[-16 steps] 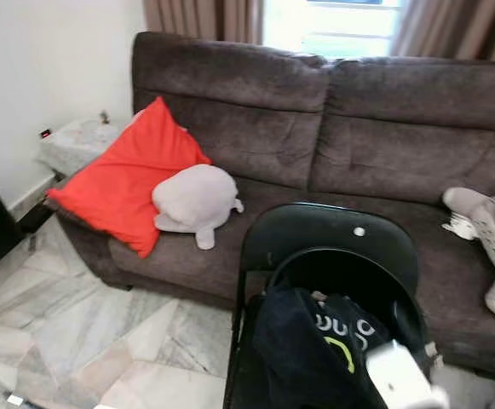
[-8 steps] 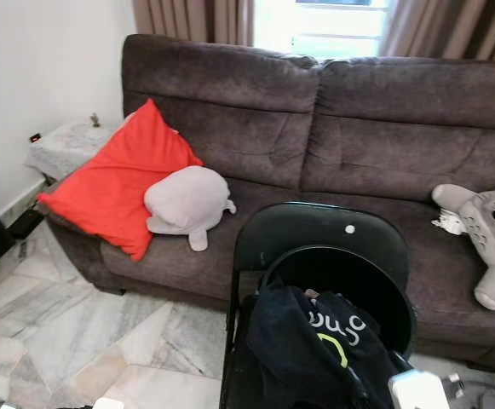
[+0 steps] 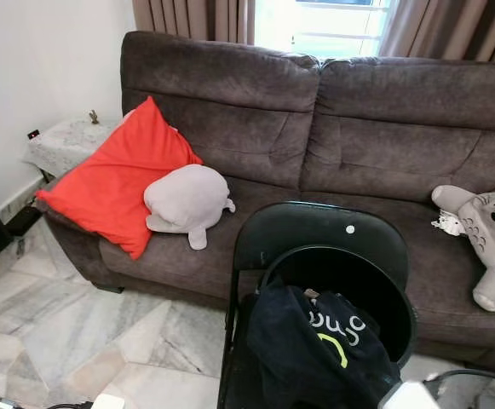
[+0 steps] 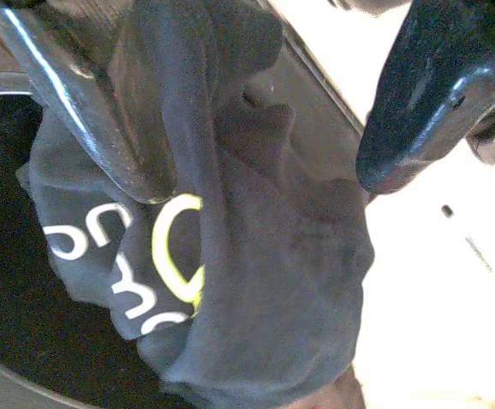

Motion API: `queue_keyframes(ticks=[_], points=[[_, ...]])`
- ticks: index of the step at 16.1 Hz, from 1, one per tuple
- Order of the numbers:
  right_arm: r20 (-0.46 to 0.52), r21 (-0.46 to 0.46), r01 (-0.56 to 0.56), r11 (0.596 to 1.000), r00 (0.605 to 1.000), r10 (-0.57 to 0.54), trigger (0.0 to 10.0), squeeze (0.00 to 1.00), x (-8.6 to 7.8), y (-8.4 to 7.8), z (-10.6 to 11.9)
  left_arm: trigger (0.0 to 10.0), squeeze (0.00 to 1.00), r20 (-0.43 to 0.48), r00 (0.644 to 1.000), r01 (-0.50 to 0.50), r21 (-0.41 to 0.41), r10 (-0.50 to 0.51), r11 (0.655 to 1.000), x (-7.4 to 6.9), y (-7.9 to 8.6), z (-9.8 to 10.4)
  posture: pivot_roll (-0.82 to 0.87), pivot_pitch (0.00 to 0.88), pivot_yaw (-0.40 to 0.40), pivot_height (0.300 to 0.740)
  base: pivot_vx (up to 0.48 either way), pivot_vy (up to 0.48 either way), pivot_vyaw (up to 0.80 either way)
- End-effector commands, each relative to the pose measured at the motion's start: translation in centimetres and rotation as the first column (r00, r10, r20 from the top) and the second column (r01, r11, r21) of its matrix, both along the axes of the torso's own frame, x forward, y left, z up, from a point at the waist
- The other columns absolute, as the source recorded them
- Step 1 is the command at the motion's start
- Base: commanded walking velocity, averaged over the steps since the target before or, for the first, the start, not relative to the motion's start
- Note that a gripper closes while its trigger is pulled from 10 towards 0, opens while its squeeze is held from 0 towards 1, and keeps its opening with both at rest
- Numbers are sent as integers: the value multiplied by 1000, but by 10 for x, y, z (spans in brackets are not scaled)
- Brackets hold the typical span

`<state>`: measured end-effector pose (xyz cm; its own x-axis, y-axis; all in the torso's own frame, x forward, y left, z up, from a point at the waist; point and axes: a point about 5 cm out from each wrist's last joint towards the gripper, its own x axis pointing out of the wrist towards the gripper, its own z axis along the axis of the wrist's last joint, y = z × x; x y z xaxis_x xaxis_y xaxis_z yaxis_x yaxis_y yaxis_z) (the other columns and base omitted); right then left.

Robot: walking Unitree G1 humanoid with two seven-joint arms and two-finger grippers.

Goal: Hang hanger

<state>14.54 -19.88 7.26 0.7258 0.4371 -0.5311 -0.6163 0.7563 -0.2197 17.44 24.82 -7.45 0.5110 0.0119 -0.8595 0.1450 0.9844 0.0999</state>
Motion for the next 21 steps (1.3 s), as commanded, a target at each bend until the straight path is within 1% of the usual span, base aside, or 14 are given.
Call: queue_keyframes(ticks=[1, 3, 4, 5, 8, 10, 13, 14, 15, 16, 17, 19, 20, 21], points=[[-24, -19, -16, 1000, 1000, 16, 10000, 0, 1, -1, -3, 10000, 0, 1, 1000, -8, 9, 8, 1000, 0, 5, 1, -93, 0, -10, 740, 0, 0, 0], [-17, -74, 5, 997, 1000, -6, 10000, 0, 6, -4, -9, 10000, 0, -2, 1000, -15, 10, 15, 1000, -2, 7, 1, -79, 0, -10, 740, 0, 0, 0], [19, -133, 73, 988, 997, -71, 10000, 0, 12, -8, -14, 10000, 0, -10, 1000, -17, 14, 17, 1000, -5, 9, 1, -79, 0, 6, 740, 0, 0, 0], [47, -148, 115, 982, 993, -109, 10000, 0, 15, -10, -14, 10000, 0, -19, 1000, -9, 18, 9, 1000, -7, 10, 0, -82, 0, 12, 740, 0, 0, 0], [93, -121, 161, 979, 984, -151, 10000, 0, 14, -7, -10, 10000, 0, -36, 999, 8, 20, -7, 1000, -11, 12, -1, -72, 13, 19, 740, 0, 0, 0], [81, -81, 123, 989, 990, -116, 10000, 0, 11, 1, -9, 10000, 0, -32, 999, 8, 24, -7, 1000, -13, 14, -1, -54, 31, 7, 740, 0, 0, 0], [73, -124, 131, 984, 990, -122, 10000, 0, 10, 1, -14, 10000, 0, -28, 1000, 0, 23, 1, 1000, -15, 16, -1, -63, 30, 14, 740, 0, 0, 0], [84, -141, 154, 978, 986, -143, 1569, 0, 11, -2, -16, 10000, 0, -36, 999, 3, 23, -2, 1000, -17, 16, -2, -69, 30, 25, 740, 0, 0, 0], [91, -149, 171, 974, 983, -158, 0, 0, 13, -3, -17, 10000, 0, -44, 999, 12, 21, -11, 1000, -18, 16, -2, -70, 30, 27, 740, 0, 0, 0], [90, -153, 173, 973, 983, -161, 4706, 0, 13, -3, -18, 10000, 0, -46, 999, 15, 20, -15, 1000, -18, 16, -2, -73, 33, 30, 740, 0, 0, 0], [84, -159, 176, 972, 983, -164, 10000, 0, 13, -3, -20, 10000, 0, -46, 999, 20, 17, -19, 1000, -20, 15, -3, -74, 36, 30, 740, 0, 0, 0], [84, -168, 187, 968, 981, -175, 10000, 0, 10, -5, -19, 10000, 0, -45, 999, 29, 14, -28, 999, -22, 14, -4, -80, 45, 22, 740, 0, 0, 0], [84, -164, 192, 968, 980, -180, 7373, 0, 10, -5, -18, 10000, 0, -43, 999, 33, 13, -33, 999, -23, 13, -5, -80, 49, 20, 740, 0, 0, 0], [81, -173, 187, 967, 981, -175, 6784, 0, 9, -6, -19, 10000, 0, -42, 999, 35, 12, -34, 999, -23, 13, -5, -80, 53, 15, 740, 0, 0, 0]])
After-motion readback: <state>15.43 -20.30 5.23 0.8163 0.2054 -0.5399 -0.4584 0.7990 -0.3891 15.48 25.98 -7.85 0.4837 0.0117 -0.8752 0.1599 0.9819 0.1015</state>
